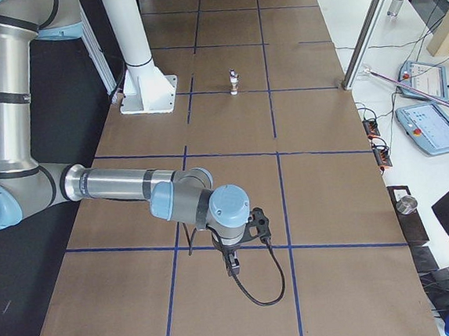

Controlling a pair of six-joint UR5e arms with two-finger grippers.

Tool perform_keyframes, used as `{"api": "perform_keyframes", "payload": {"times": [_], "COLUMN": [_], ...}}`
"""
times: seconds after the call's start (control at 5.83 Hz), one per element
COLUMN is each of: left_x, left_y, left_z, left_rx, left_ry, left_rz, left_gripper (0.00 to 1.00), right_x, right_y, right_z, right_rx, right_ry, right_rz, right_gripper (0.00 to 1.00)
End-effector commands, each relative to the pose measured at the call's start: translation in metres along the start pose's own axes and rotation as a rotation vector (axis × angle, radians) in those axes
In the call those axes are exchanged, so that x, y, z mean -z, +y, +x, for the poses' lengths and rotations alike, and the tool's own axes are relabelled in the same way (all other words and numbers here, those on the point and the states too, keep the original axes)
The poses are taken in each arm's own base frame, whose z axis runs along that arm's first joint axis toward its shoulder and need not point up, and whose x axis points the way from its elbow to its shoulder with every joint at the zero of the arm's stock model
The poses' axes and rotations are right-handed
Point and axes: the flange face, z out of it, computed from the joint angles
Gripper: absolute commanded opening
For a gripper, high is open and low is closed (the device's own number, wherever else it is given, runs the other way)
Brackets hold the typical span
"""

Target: Assemble PPR valve and pipe with both arms

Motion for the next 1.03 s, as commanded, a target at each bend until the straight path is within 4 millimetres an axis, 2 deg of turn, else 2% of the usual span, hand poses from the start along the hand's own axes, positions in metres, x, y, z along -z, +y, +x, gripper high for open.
{"api": "perform_keyframes", "payload": {"times": [0.0,0.34,0.51,0.69,0.86], "left_x": [-0.002,-0.003,-0.004,0.001,-0.001], "left_y": [-0.003,0.0,0.001,0.002,0.013], "left_z": [-0.003,-0.001,-0.002,-0.001,-0.014], "left_rx": [0.008,-0.001,-0.001,-0.006,0.024], "left_ry": [0.005,0.035,0.022,0.02,0.019], "left_rz": [-0.004,0.009,0.005,0.016,0.019], "left_gripper": [1.0,1.0,1.0,1.0,1.0], "right_x": [-0.002,-0.018,-0.014,-0.02,-0.018], "right_y": [0.002,-0.009,-0.012,-0.011,-0.011], "right_z": [-0.029,-0.041,-0.042,-0.036,-0.04], "right_rx": [0.052,0.079,0.095,0.088,0.07], "right_ry": [0.004,-0.007,0.001,0.0,-0.02], "right_rz": [-0.017,-0.054,-0.035,-0.041,-0.03], "right_gripper": [1.0,1.0,1.0,1.0,1.0]}}
